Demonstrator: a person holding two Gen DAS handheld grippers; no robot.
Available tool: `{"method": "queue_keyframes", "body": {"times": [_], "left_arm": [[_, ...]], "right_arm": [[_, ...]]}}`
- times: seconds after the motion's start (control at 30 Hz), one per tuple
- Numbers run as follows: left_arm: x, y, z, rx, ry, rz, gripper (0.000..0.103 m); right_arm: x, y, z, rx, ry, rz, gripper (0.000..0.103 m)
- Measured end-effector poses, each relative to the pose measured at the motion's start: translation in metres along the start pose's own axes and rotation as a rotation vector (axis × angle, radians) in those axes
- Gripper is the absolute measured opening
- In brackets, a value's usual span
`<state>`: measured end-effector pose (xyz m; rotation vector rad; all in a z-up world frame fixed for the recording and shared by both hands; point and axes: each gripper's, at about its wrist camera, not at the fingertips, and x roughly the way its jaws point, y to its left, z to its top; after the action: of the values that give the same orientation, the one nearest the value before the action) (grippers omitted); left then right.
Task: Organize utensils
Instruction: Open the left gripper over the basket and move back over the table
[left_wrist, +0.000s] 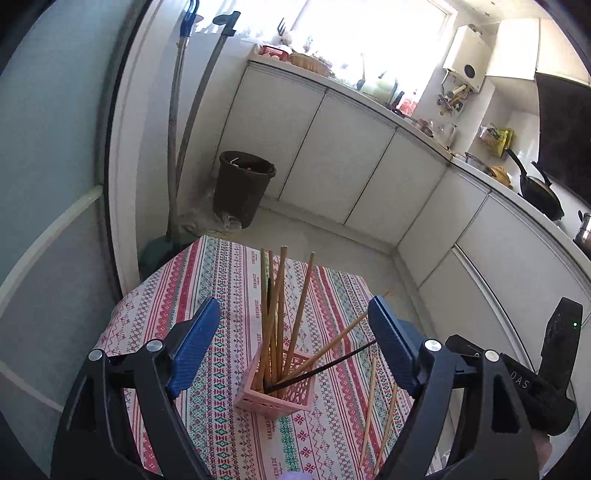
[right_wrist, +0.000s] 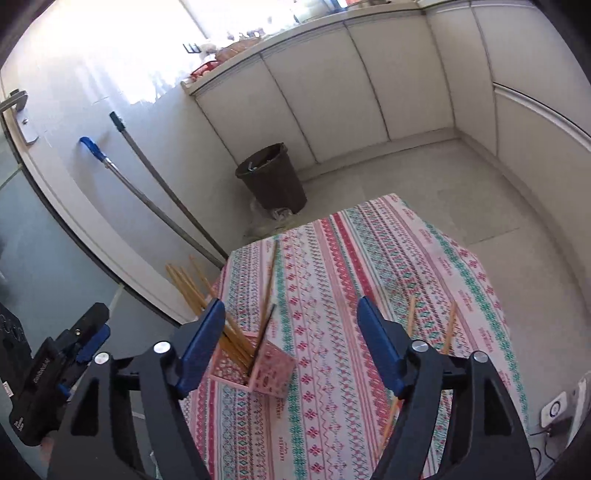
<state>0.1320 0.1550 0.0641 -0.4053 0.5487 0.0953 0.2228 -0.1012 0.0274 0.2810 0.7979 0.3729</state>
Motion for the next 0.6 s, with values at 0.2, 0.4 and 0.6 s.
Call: {"method": "queue_keyframes", "body": {"times": [0.2,0.4,0.6], "left_arm": [[0.010,-0.021,-0.021,0.058,0.034,0.026,0.096],[0.031,-0.038,-0.050,0.119,0.138,0.054,0.096],[0.057,-0.058,-0.089,0.194,0.257,0.055,0.096]], "right_arm": [[-0.006,-0.034,-0.025,-0.017,-0.008,-0.213,0.095],[-0.011,-0.076,-0.046,0.029,0.038,-0.330,0.096],[-0.013,-0.111,-0.064,0.113,0.113,-0.352,0.096]]}}
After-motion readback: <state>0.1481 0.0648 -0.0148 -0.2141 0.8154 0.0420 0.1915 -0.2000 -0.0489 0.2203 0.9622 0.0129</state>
